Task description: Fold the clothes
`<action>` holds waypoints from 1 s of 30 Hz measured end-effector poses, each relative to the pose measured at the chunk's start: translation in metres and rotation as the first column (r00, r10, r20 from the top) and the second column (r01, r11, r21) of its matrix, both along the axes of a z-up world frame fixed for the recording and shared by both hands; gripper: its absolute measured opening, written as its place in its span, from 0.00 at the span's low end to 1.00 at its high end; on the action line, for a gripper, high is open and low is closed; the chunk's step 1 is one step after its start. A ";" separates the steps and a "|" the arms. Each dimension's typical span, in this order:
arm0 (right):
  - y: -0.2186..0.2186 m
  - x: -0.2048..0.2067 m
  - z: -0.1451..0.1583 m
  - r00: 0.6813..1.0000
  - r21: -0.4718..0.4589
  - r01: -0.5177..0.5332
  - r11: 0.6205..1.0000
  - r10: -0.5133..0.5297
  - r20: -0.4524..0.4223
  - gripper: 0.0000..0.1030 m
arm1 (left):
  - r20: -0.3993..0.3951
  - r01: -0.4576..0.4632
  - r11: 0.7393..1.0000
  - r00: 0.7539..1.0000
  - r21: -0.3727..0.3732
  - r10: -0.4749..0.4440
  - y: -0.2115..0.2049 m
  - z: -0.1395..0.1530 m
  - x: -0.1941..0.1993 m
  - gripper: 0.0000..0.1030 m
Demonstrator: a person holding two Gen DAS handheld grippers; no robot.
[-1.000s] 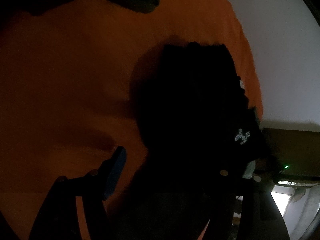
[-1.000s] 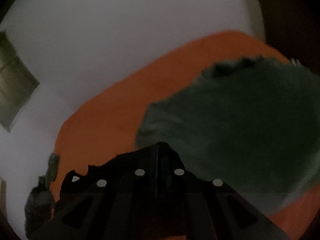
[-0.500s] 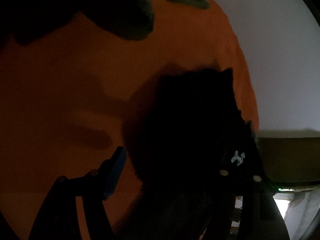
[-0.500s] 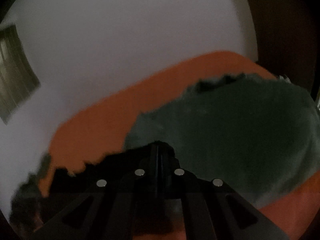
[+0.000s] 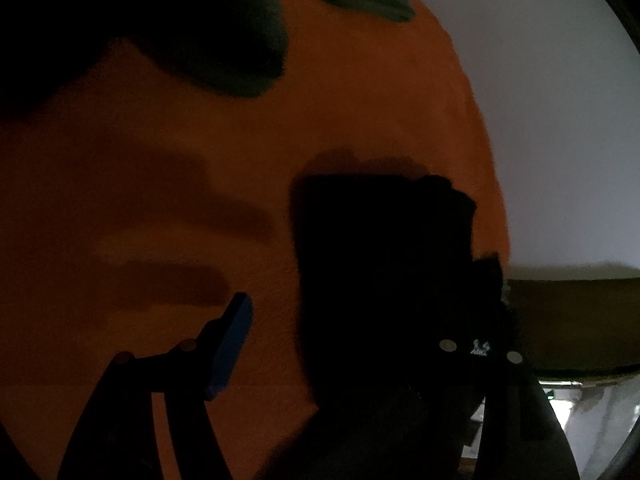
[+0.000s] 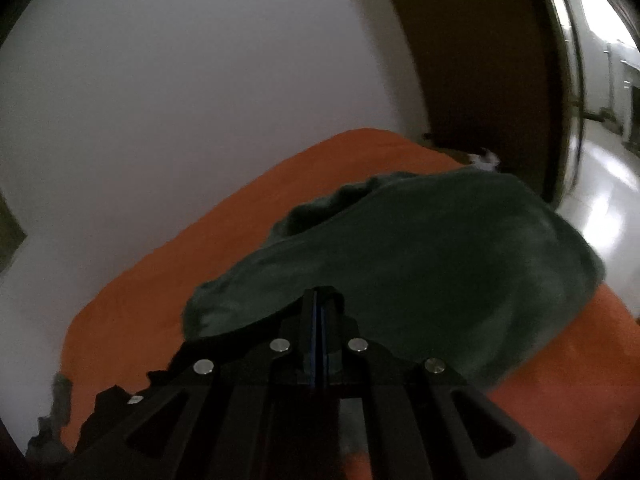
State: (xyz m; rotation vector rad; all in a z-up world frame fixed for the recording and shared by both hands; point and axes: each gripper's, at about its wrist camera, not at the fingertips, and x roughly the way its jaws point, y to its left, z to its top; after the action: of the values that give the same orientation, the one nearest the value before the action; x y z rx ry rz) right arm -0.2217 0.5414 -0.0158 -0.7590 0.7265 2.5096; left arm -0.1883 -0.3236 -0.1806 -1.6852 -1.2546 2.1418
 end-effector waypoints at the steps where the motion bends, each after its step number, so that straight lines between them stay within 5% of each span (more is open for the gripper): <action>1: 0.002 -0.001 -0.002 1.000 0.007 -0.012 1.000 0.012 0.011 0.00 | -0.010 0.009 1.000 1.000 0.005 -0.009 0.001 0.000 -0.004 0.67; 15: -0.015 -0.014 -0.021 0.990 -0.025 -0.134 0.991 0.135 0.039 0.01 | -0.120 -0.072 0.997 0.991 -0.040 0.067 0.007 -0.019 -0.058 0.66; 18: -0.022 -0.013 -0.018 0.987 0.001 -0.156 0.988 0.155 0.050 0.01 | -0.147 -0.087 0.995 0.986 -0.055 0.078 0.009 -0.016 -0.062 0.07; 21: -0.026 -0.013 -0.011 0.983 0.025 -0.176 0.984 0.175 0.048 0.01 | -0.187 -0.159 0.986 0.971 -0.044 0.148 -0.003 0.009 -0.056 0.07; 30: -0.033 -0.019 0.001 0.978 0.037 -0.209 0.977 0.208 0.028 0.01 | -0.263 -0.149 0.986 0.957 -0.073 0.125 -0.043 0.079 -0.056 0.07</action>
State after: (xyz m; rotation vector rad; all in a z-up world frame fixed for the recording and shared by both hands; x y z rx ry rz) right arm -0.2405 0.5082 -0.0144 -0.8910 0.6144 2.6878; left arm -0.2439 -0.3667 -0.1018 -1.3266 -1.2460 2.4401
